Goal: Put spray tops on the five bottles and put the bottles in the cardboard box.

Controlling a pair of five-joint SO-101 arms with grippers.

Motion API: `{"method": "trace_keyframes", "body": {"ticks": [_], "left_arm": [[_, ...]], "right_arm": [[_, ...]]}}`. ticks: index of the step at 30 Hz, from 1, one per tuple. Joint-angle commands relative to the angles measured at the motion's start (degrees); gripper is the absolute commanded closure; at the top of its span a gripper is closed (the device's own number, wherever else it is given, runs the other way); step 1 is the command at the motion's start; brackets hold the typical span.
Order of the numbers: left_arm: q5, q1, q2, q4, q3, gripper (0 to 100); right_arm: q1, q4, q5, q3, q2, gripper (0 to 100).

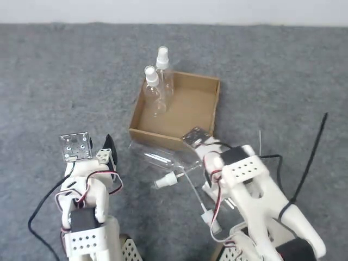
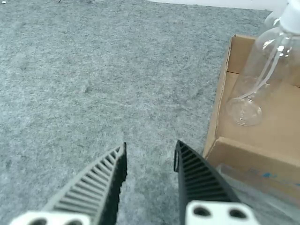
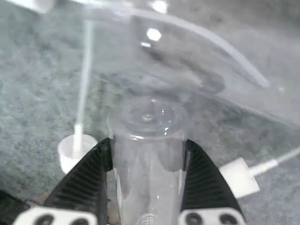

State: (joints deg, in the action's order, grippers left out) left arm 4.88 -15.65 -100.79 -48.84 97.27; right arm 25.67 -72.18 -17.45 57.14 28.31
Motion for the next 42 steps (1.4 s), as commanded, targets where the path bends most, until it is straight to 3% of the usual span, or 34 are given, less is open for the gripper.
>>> {"method": "trace_keyframes", "body": {"ticks": [1,19,25,30,42], "left_arm": [[0.6,0.0,-1.0,0.5,-0.6,84],[0.6,0.0,-1.0,0.5,-0.6,84],[0.6,0.0,-1.0,0.5,-0.6,84],[0.6,0.0,-1.0,0.5,-0.6,84],[0.6,0.0,-1.0,0.5,-0.6,84]], "right_arm": [[-6.3,-0.9,-0.9,-4.7,2.6,97.1],[-27.1,-0.2,0.0,-11.3,2.6,96.7],[-32.1,-0.2,8.9,-15.9,2.6,96.7],[-32.5,-0.2,15.1,-16.0,2.6,96.7],[-32.5,-0.2,39.2,-16.3,2.6,96.6]]}}
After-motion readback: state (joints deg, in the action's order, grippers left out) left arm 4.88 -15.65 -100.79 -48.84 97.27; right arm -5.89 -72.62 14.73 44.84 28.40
